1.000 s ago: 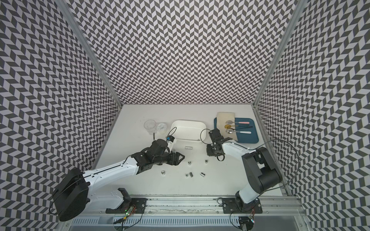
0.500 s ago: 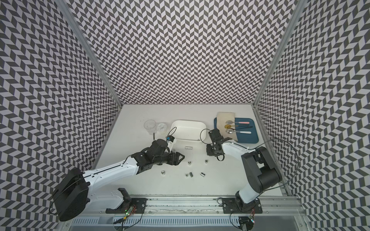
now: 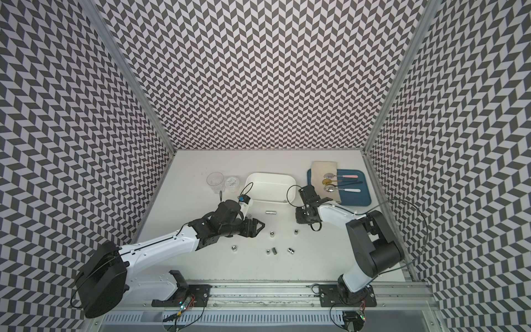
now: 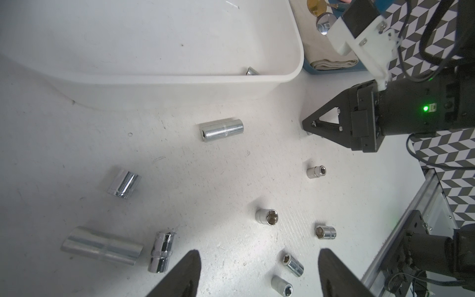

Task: Put the socket on the desktop into the storage box
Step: Pick up the socket head at the center of the board.

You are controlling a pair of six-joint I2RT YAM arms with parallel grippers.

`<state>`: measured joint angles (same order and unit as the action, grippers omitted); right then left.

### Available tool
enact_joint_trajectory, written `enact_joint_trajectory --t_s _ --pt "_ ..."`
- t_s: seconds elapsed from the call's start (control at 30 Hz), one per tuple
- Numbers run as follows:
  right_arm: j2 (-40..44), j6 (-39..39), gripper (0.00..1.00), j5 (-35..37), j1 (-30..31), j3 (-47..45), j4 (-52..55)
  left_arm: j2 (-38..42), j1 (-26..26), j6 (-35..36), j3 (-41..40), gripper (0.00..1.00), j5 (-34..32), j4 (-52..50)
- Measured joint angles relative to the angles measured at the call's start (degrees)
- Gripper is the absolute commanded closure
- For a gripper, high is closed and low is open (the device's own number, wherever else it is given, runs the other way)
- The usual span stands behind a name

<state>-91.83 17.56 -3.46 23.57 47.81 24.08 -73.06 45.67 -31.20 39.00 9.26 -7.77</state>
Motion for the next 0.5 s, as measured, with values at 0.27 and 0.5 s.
enact_joint_trajectory --t_s 0.27,0.5 --pt "3.0 0.0 0.83 -0.2 1.4 2.2 3.4 2.0 -3.5 -0.9 -0.6 0.25 0.1 0.0" --pt "4.2 0.1 0.83 -0.4 2.5 8.9 5.9 6.2 -9.6 -2.3 -3.5 0.25 0.7 0.0"
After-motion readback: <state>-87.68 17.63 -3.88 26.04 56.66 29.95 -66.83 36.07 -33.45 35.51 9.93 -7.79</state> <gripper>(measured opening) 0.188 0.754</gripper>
